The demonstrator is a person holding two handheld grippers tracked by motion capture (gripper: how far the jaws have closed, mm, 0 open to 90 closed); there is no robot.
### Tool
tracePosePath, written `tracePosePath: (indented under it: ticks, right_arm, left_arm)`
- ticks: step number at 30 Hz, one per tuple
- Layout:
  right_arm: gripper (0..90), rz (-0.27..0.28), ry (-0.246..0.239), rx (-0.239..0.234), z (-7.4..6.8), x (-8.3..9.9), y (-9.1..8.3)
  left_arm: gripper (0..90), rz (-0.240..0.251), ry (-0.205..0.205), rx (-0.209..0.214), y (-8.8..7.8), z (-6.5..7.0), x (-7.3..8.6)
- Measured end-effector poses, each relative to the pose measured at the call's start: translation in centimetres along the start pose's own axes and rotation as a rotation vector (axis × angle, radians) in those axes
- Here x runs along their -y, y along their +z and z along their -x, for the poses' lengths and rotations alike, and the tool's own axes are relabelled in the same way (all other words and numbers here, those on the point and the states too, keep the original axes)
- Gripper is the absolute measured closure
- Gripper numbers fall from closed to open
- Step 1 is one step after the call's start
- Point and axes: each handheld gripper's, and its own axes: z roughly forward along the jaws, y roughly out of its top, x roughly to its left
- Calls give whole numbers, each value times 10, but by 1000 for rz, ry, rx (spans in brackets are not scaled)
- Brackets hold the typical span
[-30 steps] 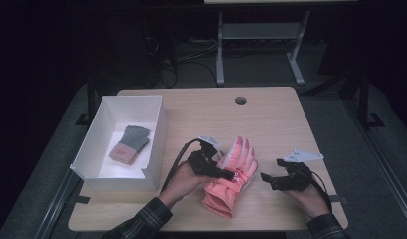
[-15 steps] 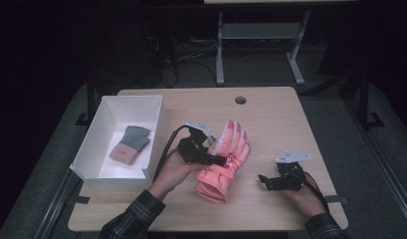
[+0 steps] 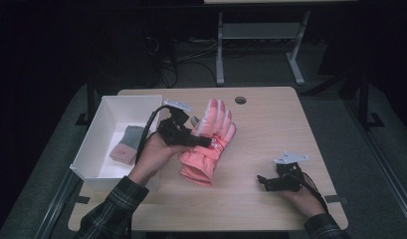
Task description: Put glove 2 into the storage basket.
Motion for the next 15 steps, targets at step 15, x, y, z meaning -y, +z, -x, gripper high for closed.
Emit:
tracePosePath:
  ticks: [15]
  right_arm:
    - [78, 0, 2, 2, 0, 0, 0]
  left_arm:
    - [629, 54, -37, -91, -74, -28, -18]
